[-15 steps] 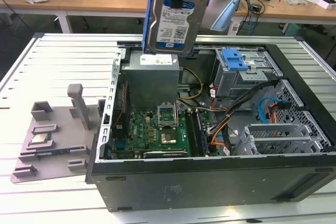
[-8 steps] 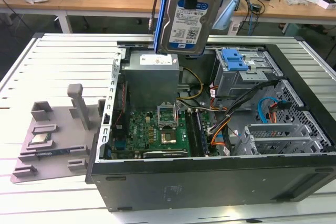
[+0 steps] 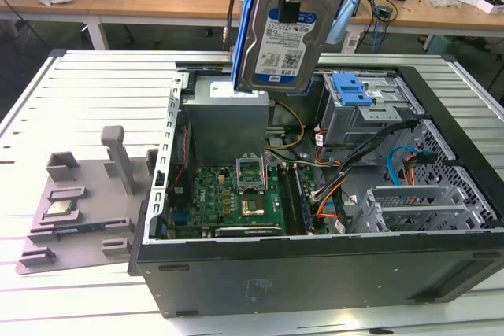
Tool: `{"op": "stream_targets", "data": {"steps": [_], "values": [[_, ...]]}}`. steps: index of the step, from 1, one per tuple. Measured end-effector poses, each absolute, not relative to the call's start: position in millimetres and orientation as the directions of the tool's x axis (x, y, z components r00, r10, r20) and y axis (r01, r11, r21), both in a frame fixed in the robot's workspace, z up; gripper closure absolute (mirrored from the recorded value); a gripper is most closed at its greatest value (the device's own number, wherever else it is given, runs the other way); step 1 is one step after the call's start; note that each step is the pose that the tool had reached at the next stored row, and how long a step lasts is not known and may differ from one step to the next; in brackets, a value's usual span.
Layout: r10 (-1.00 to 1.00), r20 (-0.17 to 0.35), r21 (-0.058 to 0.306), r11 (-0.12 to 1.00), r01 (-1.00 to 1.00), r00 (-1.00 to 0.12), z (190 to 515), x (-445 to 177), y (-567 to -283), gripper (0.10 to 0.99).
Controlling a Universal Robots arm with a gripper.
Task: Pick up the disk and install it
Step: 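Pick up the disk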
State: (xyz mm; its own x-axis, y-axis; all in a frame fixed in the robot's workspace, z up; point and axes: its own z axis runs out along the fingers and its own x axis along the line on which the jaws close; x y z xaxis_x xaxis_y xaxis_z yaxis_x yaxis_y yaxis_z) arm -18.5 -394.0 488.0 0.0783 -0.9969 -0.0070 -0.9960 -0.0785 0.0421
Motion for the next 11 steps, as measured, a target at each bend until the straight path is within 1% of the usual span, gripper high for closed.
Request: {"op": "stream_targets", "data": {"steps": [8, 11], "values": [[-0.997, -0.007, 0.042, -0.078, -0.996, 0.078, 487.8, -18.5, -428.7, 0.722], [-0.997, -0.007, 0.042, -0.078, -0.996, 0.078, 487.5, -18.4, -451.8, 0.722]]}}
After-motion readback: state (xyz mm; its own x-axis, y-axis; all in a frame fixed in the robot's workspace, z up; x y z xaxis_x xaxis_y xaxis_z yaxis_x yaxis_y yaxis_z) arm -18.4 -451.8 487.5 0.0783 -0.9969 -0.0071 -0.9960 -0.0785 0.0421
